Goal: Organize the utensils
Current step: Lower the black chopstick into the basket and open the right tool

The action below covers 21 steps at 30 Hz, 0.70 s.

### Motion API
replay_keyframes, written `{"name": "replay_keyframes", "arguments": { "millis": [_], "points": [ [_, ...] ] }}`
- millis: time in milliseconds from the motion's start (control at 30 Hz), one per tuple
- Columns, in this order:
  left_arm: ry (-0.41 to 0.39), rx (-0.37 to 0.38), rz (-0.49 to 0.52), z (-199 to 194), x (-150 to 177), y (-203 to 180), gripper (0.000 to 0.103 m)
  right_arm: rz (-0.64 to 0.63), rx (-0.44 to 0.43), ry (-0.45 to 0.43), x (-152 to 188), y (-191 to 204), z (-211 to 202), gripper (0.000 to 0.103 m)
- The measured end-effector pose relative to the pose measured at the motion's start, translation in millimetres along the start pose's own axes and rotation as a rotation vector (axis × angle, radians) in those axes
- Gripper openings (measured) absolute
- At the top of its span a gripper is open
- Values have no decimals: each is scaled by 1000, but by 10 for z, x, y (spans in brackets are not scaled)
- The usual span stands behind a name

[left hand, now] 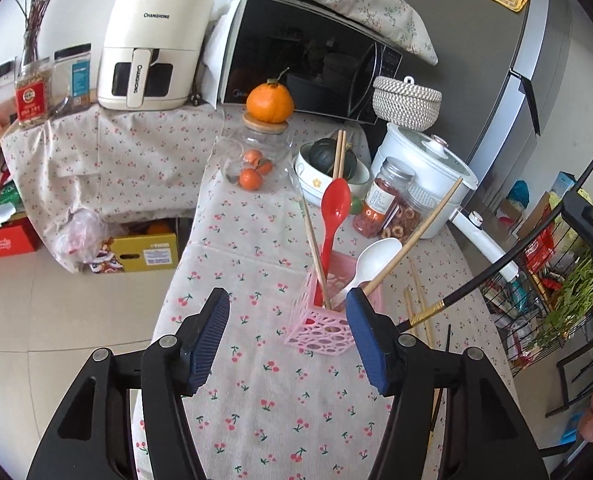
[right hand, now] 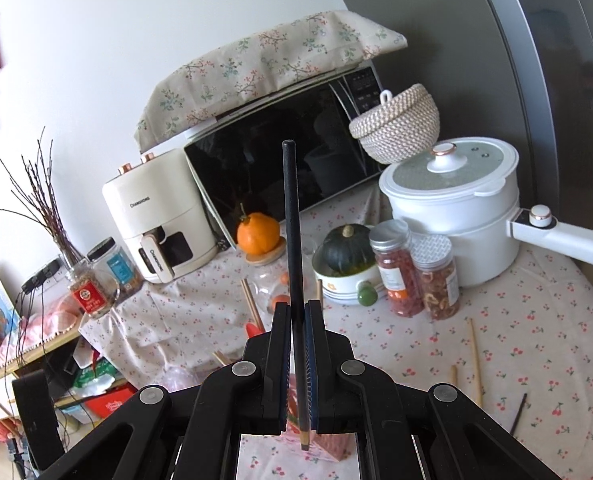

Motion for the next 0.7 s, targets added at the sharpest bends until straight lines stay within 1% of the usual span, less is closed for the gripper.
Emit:
{"name": "replay_keyframes", "arguments": {
  "millis": [133,333,533,600,667,700],
  "points": [
    [17,-9,-3,29,5,91,63,0,6,-14,-17,94,159,5],
    [44,7,-20,71,-2,120,63,-43,67,-6,71,132,444,5],
    [58,12,-8,87,12,109,63,-28,91,46,280,78,730,5],
    [65,10,-4,100,19,114,63,-18,89,63,348,51,800,6],
    [75,7,0,111,31,114,63,-1,74,81,404,25,845,10],
    [81,7,2,115,37,108,63,17,63,85,419,12,851,10]
  ]
}}
Point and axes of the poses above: each gripper's, at about its wrist camera, not at the fingertips, and z roughly the way its jaws point, y to its left, x to its underside, the point moved 10 cm from there along z, roughly the way its jaws point, and after that the axes turned 11 degrees about -z, right-handed, at the moved point
